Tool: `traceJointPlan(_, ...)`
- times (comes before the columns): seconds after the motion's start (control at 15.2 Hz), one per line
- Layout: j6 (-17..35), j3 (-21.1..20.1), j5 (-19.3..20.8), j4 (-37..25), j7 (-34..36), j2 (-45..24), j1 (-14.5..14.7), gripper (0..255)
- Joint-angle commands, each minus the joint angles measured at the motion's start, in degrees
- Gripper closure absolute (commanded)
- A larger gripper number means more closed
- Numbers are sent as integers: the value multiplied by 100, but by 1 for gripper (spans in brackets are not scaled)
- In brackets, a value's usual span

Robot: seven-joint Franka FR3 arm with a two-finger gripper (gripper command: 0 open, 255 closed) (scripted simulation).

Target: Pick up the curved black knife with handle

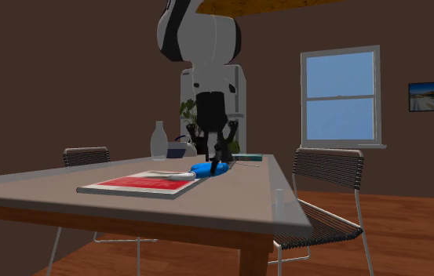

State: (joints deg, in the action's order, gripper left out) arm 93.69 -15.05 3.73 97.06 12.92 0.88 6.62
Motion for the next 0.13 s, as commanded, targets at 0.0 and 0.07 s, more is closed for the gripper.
traceJointPlan(0.0,-106,1,8,-134,-8,-31,-1,255)
traceJointPlan(0.07,-106,1,8,-135,-7,-32,-1,255)
